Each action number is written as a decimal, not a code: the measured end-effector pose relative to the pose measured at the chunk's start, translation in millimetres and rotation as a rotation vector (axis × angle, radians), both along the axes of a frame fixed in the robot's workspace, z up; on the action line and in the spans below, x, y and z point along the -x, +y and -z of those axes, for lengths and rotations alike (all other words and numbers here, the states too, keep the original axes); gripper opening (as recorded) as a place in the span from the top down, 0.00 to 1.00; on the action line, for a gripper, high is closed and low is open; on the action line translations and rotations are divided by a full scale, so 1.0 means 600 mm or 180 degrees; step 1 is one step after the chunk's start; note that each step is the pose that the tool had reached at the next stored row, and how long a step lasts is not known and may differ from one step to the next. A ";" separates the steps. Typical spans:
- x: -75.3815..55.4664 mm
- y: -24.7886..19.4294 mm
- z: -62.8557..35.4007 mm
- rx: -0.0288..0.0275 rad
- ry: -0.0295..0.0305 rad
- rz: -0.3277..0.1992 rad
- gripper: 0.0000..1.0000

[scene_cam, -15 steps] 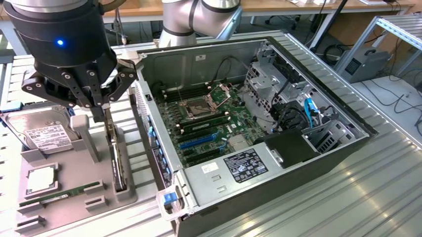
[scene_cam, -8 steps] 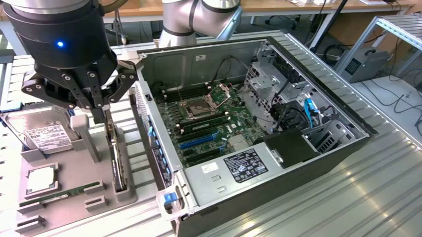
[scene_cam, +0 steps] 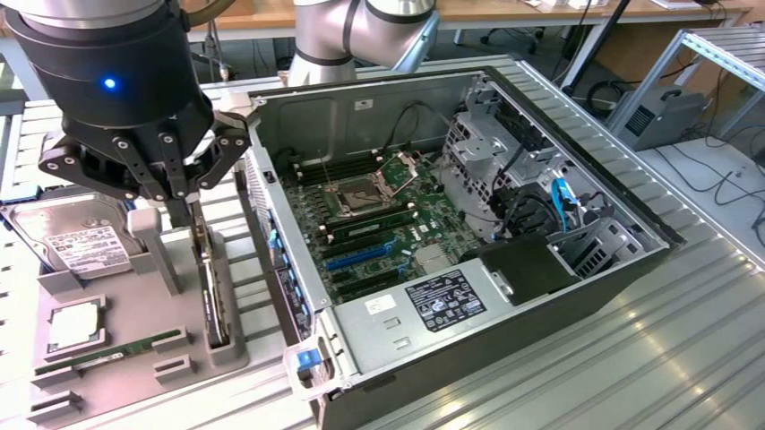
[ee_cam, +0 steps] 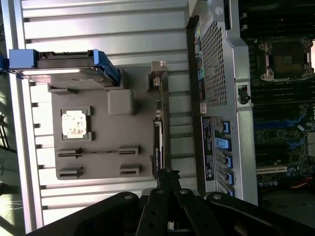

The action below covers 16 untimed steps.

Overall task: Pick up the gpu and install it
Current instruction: 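Reach for the gpu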

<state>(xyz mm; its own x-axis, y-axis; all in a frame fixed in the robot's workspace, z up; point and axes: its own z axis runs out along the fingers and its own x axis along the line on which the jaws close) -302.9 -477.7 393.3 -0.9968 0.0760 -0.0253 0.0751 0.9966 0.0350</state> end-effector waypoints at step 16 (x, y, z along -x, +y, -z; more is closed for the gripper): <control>0.000 -0.0141 0.000 0.0004 0.0000 0.0000 0.89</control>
